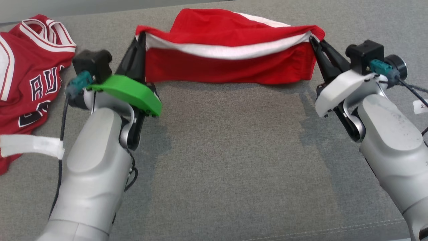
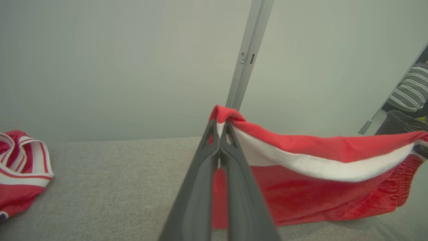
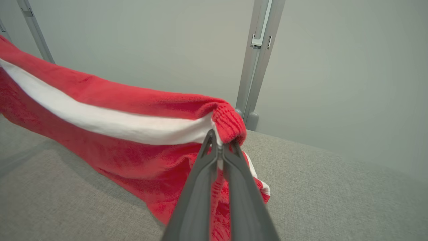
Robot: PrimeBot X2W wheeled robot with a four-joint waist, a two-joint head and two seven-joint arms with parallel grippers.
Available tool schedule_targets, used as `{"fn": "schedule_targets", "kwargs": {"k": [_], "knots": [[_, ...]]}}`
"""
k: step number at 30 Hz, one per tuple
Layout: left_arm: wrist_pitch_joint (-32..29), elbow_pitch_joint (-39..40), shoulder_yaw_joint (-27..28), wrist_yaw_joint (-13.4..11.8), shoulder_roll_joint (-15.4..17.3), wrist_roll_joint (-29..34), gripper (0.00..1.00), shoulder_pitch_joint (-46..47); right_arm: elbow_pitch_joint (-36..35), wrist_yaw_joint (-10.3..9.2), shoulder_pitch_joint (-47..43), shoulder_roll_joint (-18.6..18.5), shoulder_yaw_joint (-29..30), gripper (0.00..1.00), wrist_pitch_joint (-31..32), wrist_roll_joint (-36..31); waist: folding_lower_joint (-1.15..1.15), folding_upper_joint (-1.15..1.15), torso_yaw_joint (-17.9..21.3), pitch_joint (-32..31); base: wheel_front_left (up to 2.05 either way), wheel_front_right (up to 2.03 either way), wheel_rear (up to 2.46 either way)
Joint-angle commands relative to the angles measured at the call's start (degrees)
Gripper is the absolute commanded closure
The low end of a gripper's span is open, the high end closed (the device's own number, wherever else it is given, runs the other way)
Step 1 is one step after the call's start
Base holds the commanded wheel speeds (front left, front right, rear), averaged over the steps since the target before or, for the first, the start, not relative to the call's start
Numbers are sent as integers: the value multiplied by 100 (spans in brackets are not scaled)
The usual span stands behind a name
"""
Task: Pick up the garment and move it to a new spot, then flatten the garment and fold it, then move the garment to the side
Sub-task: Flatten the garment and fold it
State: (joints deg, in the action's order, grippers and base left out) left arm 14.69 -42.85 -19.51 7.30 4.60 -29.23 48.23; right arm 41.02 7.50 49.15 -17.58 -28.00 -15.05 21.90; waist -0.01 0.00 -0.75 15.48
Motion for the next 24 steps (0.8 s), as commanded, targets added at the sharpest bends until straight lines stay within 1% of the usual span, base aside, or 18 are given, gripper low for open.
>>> {"fn": "schedule_targets", "kwargs": {"k": [1,4,7,10,12,19,21,22,24], "knots": [[35,86,-38,16,29,-75,100,-158,-111,-1,-131,-74,16,100,-22,99,1,0,-25,77,0,0,0],[56,401,-36,19,171,-219,100,-676,-460,-1,-571,-140,56,100,-22,229,1,0,-9,64,0,0,0],[47,887,81,20,284,-220,100,-1190,-892,-1,-962,-168,213,100,-21,292,1,0,10,-3,0,0,0],[47,1374,215,21,324,-165,100,-1745,-1363,-1,-1445,-140,412,100,-23,257,1,0,0,-111,0,0,0],[47,1707,323,-33,334,-107,100,-2142,-1694,-1,-1767,-118,567,100,-23,179,1,0,-16,-193,0,0,0],[49,2785,651,-286,176,-22,100,-3742,-2715,-1,-3134,83,1128,100,-23,-60,1,0,-102,-621,0,0,0],[49,3012,650,-336,114,4,100,-4148,-2964,-1,-3535,180,1288,100,-22,-135,1,0,-139,-770,0,0,0],[49,3218,622,-390,99,16,100,-4470,-3195,-1,-3909,283,1439,100,-22,-199,1,0,-168,-921,0,0,0],[49,3414,598,-449,80,3,100,-4760,-3413,-1,-4264,397,1552,100,-23,-259,1,0,-183,-1051,0,0,0]]}}
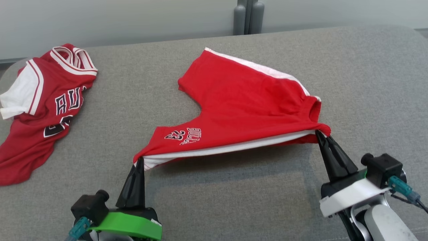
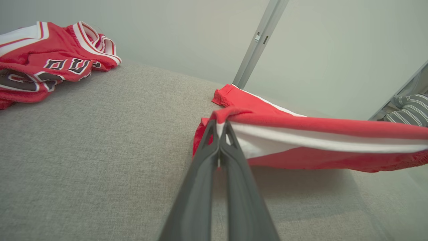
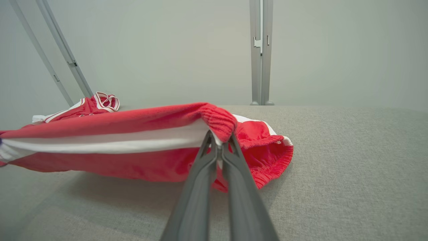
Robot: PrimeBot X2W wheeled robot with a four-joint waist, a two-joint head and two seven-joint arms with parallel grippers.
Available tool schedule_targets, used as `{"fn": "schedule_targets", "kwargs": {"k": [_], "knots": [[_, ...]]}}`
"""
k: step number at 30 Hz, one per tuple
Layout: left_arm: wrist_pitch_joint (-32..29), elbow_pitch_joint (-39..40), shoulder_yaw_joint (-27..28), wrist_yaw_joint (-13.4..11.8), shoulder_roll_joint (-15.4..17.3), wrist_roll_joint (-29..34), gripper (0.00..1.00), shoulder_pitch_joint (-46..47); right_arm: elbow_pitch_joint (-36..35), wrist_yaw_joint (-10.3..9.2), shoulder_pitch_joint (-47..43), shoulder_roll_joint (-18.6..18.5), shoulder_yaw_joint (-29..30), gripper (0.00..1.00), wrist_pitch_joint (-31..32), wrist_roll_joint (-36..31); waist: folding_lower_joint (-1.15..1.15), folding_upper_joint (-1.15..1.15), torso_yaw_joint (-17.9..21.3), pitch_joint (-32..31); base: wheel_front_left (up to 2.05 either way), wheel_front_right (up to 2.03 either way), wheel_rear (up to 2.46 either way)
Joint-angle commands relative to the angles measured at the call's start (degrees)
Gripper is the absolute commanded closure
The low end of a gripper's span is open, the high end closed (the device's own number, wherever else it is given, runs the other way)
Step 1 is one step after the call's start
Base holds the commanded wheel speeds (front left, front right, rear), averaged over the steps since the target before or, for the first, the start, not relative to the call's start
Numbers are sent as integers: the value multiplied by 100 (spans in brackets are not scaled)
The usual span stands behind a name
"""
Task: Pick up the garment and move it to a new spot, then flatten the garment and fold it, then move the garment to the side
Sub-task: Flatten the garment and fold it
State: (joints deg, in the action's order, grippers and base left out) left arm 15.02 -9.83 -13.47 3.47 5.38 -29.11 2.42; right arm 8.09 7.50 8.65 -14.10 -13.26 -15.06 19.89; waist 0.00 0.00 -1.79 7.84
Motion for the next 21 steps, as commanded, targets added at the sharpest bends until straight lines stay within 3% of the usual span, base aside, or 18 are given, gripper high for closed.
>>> {"fn": "schedule_targets", "kwargs": {"k": [1,21], "knots": [[16,194,-21,-83,-3,-11,100,-300,-207,-1,-367,80,102,100,-21,-93,0,0,-80,-345,0,0,0],[-287,1893,-58,-507,257,78,100,-1459,-1586,-1,-2164,226,322,100,-21,-404,0,0,27,-640,0,0,0]]}}
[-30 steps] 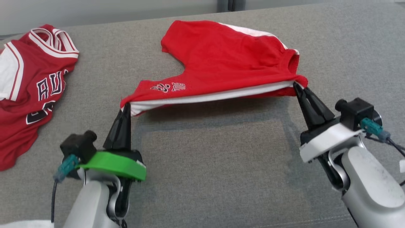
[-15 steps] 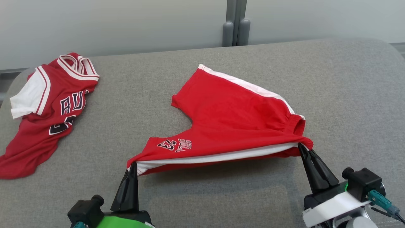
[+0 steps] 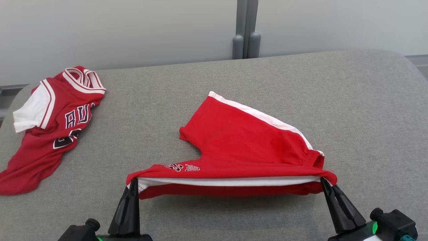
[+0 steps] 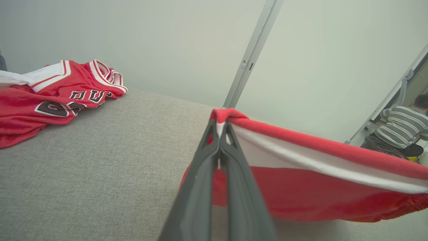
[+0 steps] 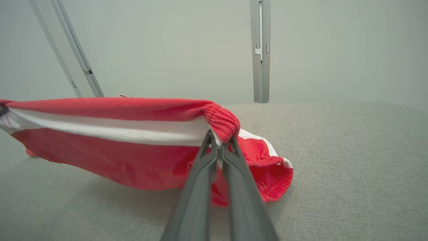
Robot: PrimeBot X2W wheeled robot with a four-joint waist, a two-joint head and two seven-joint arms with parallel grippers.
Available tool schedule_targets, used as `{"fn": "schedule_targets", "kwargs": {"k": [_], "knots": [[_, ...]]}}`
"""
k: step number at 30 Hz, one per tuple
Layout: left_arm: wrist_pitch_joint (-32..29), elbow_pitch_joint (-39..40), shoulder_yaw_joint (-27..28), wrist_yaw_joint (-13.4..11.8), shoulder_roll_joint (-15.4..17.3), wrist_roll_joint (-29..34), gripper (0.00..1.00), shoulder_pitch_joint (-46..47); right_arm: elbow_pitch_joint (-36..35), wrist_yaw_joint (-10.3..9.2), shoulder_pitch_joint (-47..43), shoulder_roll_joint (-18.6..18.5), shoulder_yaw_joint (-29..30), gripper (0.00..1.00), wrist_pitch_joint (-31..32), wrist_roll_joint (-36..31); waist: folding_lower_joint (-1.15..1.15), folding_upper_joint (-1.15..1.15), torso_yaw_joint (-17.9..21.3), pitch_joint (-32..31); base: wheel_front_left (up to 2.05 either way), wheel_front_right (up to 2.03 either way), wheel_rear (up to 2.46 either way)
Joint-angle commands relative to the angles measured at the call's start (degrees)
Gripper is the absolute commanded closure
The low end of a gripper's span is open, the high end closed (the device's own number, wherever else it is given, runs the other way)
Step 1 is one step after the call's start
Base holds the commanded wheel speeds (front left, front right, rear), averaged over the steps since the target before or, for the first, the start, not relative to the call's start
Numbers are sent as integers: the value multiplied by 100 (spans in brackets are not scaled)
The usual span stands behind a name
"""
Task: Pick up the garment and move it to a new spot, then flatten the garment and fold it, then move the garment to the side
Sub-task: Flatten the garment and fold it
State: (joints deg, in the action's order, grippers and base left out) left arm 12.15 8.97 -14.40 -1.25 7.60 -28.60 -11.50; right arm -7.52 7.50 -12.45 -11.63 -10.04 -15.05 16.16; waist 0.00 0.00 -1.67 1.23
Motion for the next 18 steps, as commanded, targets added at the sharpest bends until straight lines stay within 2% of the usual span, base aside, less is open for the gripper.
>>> {"fn": "schedule_targets", "kwargs": {"k": [1,10,18], "knots": [[-36,44,26,-49,40,21,100,-93,-45,-1,-92,-33,-31,100,-23,-28,0,0,26,35,0,0,0],[-222,-428,-83,120,47,-104,100,441,384,-1,74,86,-211,100,-16,192,0,0,122,108,0,0,0],[-338,-1833,-194,439,89,-44,100,1666,1065,-1,527,261,-210,100,-21,363,0,0,318,246,0,0,0]]}}
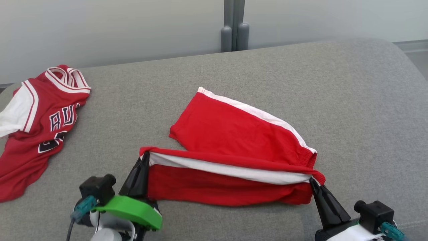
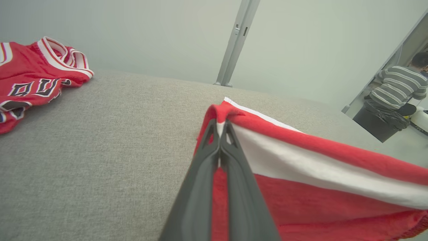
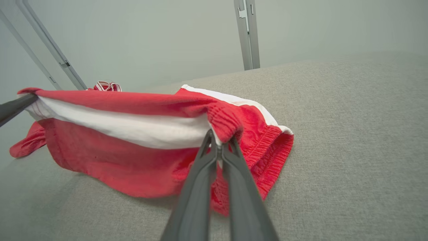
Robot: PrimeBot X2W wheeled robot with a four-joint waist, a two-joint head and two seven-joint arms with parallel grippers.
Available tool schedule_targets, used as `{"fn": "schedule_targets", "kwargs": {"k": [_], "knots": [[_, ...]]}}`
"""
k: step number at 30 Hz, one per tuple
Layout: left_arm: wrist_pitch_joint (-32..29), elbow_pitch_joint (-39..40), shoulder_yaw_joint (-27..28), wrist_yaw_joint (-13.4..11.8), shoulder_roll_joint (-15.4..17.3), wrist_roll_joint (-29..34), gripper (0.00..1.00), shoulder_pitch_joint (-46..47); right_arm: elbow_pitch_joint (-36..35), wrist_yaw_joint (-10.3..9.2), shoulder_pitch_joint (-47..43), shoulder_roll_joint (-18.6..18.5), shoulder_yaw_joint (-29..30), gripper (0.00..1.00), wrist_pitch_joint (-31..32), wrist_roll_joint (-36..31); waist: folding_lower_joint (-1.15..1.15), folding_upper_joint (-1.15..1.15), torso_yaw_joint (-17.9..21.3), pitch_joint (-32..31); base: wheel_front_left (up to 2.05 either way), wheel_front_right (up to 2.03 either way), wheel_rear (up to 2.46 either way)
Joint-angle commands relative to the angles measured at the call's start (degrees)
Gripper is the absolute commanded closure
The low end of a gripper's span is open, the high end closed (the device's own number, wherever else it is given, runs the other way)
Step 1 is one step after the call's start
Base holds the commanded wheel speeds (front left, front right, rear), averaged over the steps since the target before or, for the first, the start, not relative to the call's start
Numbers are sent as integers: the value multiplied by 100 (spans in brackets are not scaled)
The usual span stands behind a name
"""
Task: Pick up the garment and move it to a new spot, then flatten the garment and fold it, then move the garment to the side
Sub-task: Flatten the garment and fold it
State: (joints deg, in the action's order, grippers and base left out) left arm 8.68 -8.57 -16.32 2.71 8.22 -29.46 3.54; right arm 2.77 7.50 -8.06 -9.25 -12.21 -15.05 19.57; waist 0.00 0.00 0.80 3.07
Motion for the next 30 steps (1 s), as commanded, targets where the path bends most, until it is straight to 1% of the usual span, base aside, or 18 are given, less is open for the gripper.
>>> {"fn": "schedule_targets", "kwargs": {"k": [1,8,11,12,15,16,17,23,30], "knots": [[-4,-288,-34,91,19,47,100,345,118,-1,172,53,5,100,-20,36,0,0,110,91,0,0,0],[38,-1766,-285,300,-78,187,100,1666,730,-1,794,276,6,100,-21,6,0,0,493,423,0,0,0],[97,-2385,-369,342,-114,241,100,2194,974,-1,1080,379,-43,100,-21,1,0,0,677,598,0,0,0],[97,-2385,-369,342,-114,241,100,2194,974,-1,1080,379,-43,100,-21,1,0,0,677,598,0,0,0],[155,-2952,-454,380,-133,285,100,2688,1209,-1,1396,458,-68,100,-22,6,0,0,861,775,0,0,0],[186,-3310,-511,397,-151,323,100,2974,1376,-1,1584,514,-50,100,-22,15,0,0,958,876,0,0,0],[194,-3489,-530,409,-166,325,100,3123,1462,-1,1671,540,-53,100,-22,-4,0,0,997,924,0,0,0],[257,-4386,-674,434,-264,374,100,3976,1793,-1,2103,614,24,100,-23,7,0,0,1187,1220,0,0,0],[220,-5277,-732,424,-260,383,100,4785,2090,-1,2583,629,-206,100,-22,231,0,0,1404,1548,0,0,0]]}}
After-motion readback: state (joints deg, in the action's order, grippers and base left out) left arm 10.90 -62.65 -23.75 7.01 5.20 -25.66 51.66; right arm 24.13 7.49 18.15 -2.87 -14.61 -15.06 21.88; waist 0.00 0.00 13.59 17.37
